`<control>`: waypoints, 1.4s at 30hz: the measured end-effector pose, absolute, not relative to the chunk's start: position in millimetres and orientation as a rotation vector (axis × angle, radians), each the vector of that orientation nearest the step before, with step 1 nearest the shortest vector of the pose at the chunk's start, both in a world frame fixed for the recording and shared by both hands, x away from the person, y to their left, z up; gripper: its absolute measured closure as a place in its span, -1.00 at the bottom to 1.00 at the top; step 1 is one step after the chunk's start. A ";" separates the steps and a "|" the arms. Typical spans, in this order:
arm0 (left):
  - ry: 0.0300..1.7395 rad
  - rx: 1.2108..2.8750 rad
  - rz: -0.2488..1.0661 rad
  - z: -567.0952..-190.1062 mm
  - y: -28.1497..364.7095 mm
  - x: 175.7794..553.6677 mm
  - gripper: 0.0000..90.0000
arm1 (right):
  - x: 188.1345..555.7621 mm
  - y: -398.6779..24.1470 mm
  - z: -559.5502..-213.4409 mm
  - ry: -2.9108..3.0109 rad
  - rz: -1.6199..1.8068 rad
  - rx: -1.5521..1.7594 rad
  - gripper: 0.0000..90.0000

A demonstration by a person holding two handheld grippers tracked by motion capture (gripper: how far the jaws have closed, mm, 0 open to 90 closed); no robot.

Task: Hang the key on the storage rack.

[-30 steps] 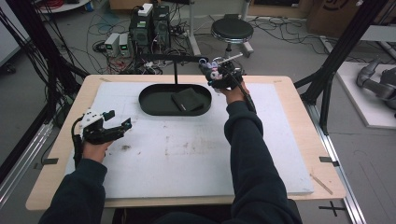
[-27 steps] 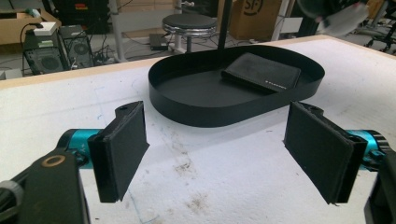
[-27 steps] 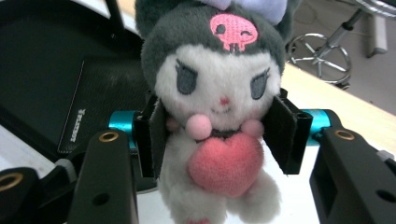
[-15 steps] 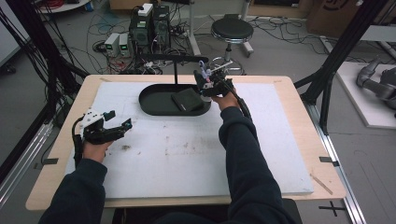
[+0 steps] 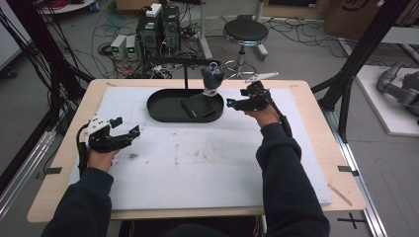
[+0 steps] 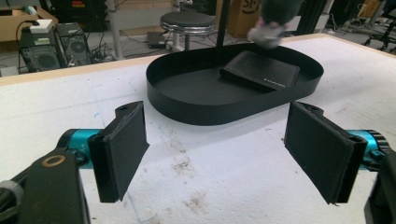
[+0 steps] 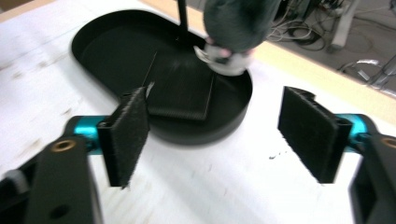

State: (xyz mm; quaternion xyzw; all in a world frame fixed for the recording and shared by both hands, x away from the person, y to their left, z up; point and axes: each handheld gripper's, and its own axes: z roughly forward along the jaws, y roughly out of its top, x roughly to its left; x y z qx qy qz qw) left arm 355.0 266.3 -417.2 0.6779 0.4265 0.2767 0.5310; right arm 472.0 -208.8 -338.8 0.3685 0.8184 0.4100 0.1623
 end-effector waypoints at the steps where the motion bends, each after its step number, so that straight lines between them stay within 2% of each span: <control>1: 1.018 1.617 0.658 -417.3 265.9 355.2 -0.53 | 468.1 -213.2 -338.6 2.358 1.139 1.061 -0.56; 8: 1.029 1.606 0.648 -418.7 265.6 357.0 -0.53 | 416.0 -243.6 -348.5 2.312 1.137 0.914 -0.56; 16: 1.029 1.609 0.655 -419.2 264.0 358.5 -0.53 | 376.9 -278.6 -376.0 2.212 1.154 0.957 -0.56; 21: 1.020 1.615 0.661 -418.3 262.6 357.6 -0.53 | 369.1 -291.9 -388.6 2.167 1.136 1.019 -0.56; 42: 0.988 1.634 0.654 -416.6 258.1 354.6 -0.53 | 365.1 -301.7 -394.9 2.118 1.062 1.064 -0.56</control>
